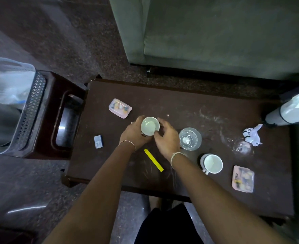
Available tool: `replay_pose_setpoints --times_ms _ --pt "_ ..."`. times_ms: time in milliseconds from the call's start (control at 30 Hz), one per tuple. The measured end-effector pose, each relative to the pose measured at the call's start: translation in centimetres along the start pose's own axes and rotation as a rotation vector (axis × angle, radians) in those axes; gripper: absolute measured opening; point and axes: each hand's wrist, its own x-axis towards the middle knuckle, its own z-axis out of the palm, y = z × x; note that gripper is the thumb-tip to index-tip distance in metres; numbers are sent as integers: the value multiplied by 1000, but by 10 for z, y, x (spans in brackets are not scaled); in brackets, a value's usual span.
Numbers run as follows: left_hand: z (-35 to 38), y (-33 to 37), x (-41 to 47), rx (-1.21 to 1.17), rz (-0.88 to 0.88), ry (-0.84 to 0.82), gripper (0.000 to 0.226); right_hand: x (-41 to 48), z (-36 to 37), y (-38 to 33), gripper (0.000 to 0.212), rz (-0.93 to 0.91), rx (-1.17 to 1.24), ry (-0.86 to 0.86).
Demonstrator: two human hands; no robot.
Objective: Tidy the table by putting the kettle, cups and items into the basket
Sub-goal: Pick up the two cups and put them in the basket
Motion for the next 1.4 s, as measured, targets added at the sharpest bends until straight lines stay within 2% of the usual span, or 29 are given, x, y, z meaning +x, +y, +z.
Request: replay_pose_setpoints --times_ms 133,267,367,500,633,700,867,967,1100,1267,1400 --pt "2 10 -39 -88 -11 72 64 -41 -9 -1 41 29 128 49" --pt "20 21 -75 -104 20 86 66 -88 -23 23 41 51 128 119" --pt "42 28 -97 -102 41 96 69 -113 -41 44 32 104 166 218" --pt "75 35 -122 -123 83 125 69 -134 -79 69 22 182 46 366" --pt "106 45 -143 -192 96 185 68 -139 -120 99 15 365 -101 546" --pt "121 47 -151 -217 100 208 65 -135 -132 113 17 405 -99 535" --pt "154 51 -157 -220 105 244 63 -109 -138 142 81 332 -107 438" --pt "165 51 -155 -207 94 255 63 -92 -132 156 95 246 -117 340" --pt "170 49 -155 -199 66 280 64 -78 -123 168 85 218 -159 267" --pt "170 46 -161 -207 41 290 67 -68 -121 168 64 247 -135 259" --pt "162 49 -170 -211 37 300 67 -75 -132 161 57 217 -103 306"
